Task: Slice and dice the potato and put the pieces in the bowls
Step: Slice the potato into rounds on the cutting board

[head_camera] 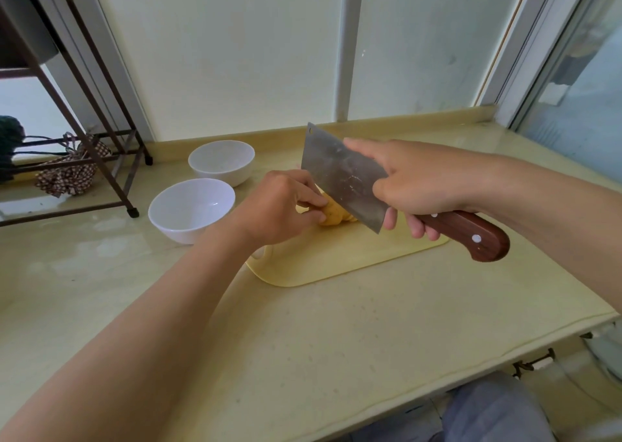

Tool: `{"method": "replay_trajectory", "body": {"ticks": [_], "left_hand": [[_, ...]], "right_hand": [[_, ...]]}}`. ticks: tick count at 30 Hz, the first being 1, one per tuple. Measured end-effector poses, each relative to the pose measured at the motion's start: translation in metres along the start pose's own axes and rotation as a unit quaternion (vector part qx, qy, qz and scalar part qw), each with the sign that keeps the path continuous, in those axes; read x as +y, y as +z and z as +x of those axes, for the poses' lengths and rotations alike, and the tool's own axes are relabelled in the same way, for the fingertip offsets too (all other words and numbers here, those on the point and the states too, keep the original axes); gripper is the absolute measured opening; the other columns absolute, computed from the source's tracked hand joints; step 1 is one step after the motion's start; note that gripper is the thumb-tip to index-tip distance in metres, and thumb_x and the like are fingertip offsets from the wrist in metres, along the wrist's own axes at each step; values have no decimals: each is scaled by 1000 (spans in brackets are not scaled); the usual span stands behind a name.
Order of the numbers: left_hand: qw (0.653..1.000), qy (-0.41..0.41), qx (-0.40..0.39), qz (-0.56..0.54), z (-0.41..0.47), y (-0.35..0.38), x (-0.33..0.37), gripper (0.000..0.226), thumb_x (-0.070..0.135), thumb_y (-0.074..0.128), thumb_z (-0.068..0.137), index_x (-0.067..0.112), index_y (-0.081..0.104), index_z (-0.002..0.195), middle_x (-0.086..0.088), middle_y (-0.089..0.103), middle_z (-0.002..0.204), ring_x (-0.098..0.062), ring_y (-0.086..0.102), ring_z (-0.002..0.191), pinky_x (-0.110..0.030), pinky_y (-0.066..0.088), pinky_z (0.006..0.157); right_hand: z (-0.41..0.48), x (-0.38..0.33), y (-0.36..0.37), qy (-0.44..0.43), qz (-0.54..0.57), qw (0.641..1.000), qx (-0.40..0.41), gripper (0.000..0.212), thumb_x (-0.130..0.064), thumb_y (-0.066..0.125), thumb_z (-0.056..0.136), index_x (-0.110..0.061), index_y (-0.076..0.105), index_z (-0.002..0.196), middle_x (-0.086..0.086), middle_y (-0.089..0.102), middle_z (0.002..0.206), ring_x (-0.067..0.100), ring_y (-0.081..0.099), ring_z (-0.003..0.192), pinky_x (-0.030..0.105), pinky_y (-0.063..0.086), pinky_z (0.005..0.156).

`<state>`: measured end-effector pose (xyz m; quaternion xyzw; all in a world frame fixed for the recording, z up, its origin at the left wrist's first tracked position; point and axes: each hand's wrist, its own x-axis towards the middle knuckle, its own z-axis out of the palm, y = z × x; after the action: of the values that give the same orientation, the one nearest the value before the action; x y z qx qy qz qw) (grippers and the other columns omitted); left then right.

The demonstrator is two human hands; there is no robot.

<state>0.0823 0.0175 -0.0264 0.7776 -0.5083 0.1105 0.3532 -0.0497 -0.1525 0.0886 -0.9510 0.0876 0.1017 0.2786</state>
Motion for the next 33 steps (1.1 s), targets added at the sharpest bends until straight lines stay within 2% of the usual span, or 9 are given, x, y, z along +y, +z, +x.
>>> {"method": "replay_trajectory", "body": {"ticks": [10, 18, 26, 33], "left_hand": [[999, -38, 16, -10, -2, -1, -7, 18, 10, 84, 71, 11, 80, 89, -4, 70, 83, -20, 69, 71, -40, 56, 71], [1000, -19, 8, -3, -1, 1, -2, 19, 10, 83, 71, 13, 80, 89, -2, 70, 84, -16, 69, 73, -37, 55, 73], [1000, 12, 13, 8, -2, 1, 1, 18, 11, 82, 72, 11, 80, 90, 0, 70, 86, -11, 68, 75, -22, 53, 75], [1000, 23, -6, 9, -4, 1, -5, 26, 11, 75, 71, 13, 79, 96, 0, 69, 95, -14, 67, 79, -34, 55, 75]], "right_hand": [[30, -8, 28, -8, -39, 999, -19, 89, -2, 35, 96, -54, 2, 161, 17, 72, 86, 15, 59, 37, 30, 54, 46], [45, 3, 49, -1, 5, 1000, -12, 90, -3, 37, 95, -54, 3, 160, 17, 71, 87, 18, 62, 40, 29, 53, 44], [54, 4, 41, -4, 57, 998, 8, 87, -1, 32, 92, -51, 14, 162, 20, 73, 83, 20, 62, 43, 30, 53, 45], [40, 6, 14, -2, 52, 998, 28, 86, 1, 33, 96, -50, 13, 162, 20, 73, 81, 18, 60, 41, 31, 52, 44]]}}
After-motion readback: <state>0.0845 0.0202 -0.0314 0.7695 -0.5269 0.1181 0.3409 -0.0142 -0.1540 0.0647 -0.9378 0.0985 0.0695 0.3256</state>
